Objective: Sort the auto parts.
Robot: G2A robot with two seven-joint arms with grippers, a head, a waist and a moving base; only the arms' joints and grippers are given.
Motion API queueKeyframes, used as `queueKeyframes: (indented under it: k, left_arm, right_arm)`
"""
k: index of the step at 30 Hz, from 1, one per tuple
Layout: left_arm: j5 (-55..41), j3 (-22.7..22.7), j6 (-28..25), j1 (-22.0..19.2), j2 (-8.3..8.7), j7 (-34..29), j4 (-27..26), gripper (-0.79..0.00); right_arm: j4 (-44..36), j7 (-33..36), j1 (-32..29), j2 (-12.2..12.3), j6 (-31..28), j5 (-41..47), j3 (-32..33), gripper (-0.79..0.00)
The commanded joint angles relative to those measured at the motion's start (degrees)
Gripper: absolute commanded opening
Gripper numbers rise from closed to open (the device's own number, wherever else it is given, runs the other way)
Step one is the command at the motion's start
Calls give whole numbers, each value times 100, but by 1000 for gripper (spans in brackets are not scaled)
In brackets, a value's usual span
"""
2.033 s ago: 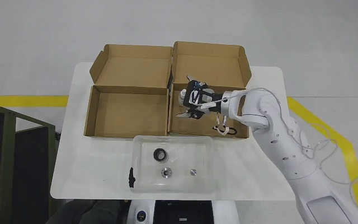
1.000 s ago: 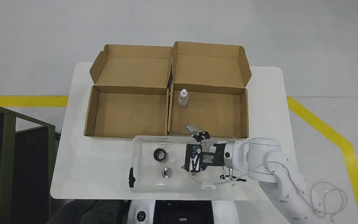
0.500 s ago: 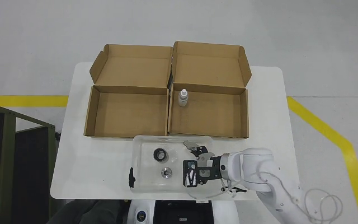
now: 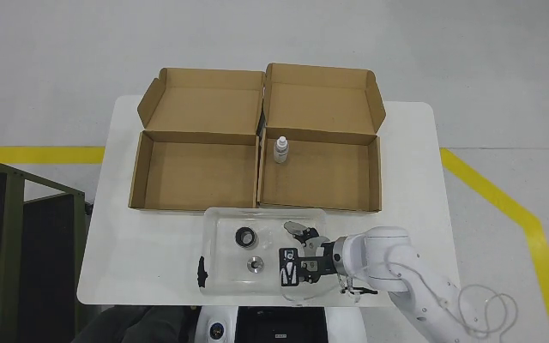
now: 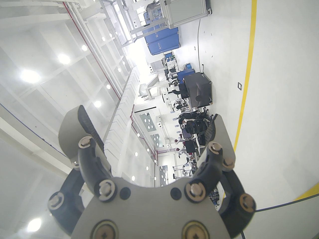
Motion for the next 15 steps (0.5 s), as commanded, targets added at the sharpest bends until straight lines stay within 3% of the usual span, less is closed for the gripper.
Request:
queueKeyframes:
  k: [1,15]
  left_arm:
    - [0,0,0,0,0,0,0,0]
    - [0,0,0,0,0,0,0,0]
  right_arm:
    - [44,77,63,-6,28,-26,-69,-40]
    - [-283,1050,190,29,405,-310,-495,-80]
